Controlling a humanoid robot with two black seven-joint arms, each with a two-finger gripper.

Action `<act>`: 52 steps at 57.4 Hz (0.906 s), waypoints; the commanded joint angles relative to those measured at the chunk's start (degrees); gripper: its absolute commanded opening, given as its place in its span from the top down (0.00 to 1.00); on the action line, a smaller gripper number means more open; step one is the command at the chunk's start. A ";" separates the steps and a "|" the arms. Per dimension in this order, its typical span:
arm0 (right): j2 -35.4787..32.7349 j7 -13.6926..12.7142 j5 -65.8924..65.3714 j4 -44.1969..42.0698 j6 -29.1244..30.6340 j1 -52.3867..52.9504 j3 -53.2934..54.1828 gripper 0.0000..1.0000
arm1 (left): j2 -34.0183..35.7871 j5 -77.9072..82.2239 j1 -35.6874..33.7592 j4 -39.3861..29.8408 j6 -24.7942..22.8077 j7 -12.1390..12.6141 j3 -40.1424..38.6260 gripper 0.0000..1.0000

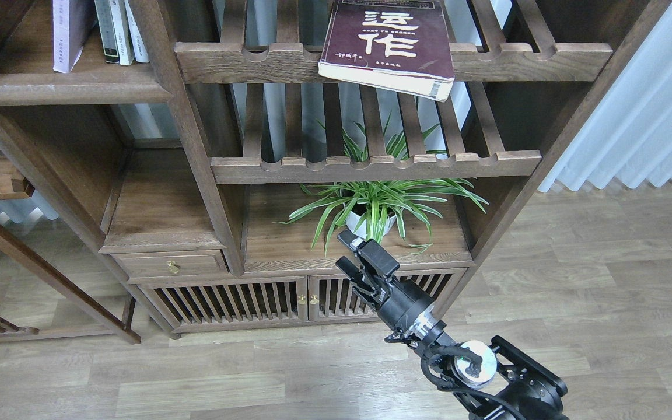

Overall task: Organize books on shelf
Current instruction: 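Place the red book on the upper shelf with the left gripper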

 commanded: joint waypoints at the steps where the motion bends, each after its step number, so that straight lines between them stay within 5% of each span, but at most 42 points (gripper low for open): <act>1: 0.00 -0.01 0.00 -0.31 0.00 -0.06 0.09 0.05 | -0.07 4.12 -0.05 0.19 0.01 -2.99 0.22 1.00; 16: 0.00 -0.01 0.00 -0.31 0.00 -0.06 -0.09 0.05 | -0.78 12.65 0.04 2.30 1.03 -9.23 2.15 1.00; 34: 0.00 -0.01 0.09 -0.31 0.00 -0.41 -0.09 0.05 | -2.01 21.01 -0.49 5.73 9.29 -19.16 8.21 1.00; 52: 0.00 0.08 0.09 -0.66 0.00 -0.41 0.00 0.05 | -1.48 22.94 -11.38 17.33 12.98 -27.51 21.83 1.00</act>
